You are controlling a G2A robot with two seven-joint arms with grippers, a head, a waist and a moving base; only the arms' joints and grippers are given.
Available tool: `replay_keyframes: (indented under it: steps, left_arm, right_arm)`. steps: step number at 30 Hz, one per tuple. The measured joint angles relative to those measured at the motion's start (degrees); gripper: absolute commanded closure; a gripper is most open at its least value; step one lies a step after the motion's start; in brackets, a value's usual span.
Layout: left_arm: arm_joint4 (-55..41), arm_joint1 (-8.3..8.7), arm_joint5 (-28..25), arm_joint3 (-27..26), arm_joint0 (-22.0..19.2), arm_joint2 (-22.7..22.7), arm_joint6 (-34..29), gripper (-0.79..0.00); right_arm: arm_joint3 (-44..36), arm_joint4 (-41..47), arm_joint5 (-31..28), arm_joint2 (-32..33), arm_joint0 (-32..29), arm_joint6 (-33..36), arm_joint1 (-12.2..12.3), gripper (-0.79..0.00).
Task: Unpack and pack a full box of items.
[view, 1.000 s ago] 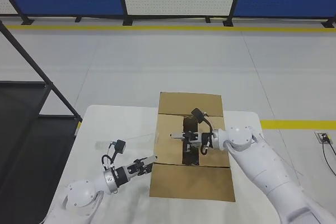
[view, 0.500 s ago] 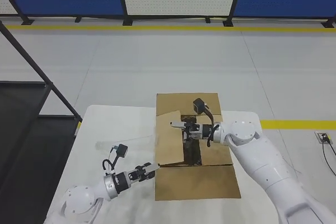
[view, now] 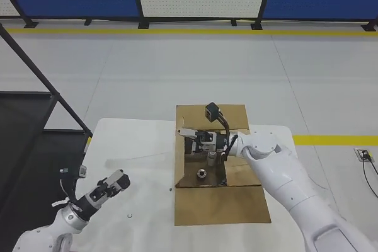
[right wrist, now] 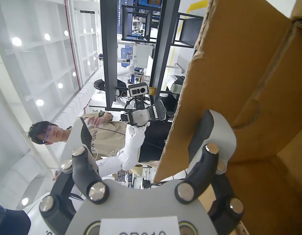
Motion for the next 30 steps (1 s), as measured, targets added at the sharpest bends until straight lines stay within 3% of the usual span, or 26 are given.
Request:
replay_keyframes:
  steps: [7, 14, 20, 30]
  left_arm:
    - [-6.44, 0.06, -4.16, -5.21, 5.73, -5.99, -0.02, -0.785]
    - [-5.96, 0.11, -5.39, -9.93, 7.32, -5.46, -3.14, -0.785]
    - [-1.42, 0.06, -2.82, -9.4, 3.69, 0.13, -4.23, -0.785]
    - [2.11, -0.39, 0.48, -1.22, -5.42, 9.55, -5.22, -0.785]
  right_arm:
    - [0.43, -1.14, -2.06, -3.3, 0.43, -4.39, -2.89, -0.785]
    - [3.64, -0.74, -5.65, -5.71, 0.03, -9.21, -5.95, -0.785]
    - [8.27, -0.17, -6.82, -7.13, 0.29, -11.87, -8.56, -0.785]
    - [14.99, 3.81, -8.84, -6.65, 0.63, -8.85, -11.63, -0.785]
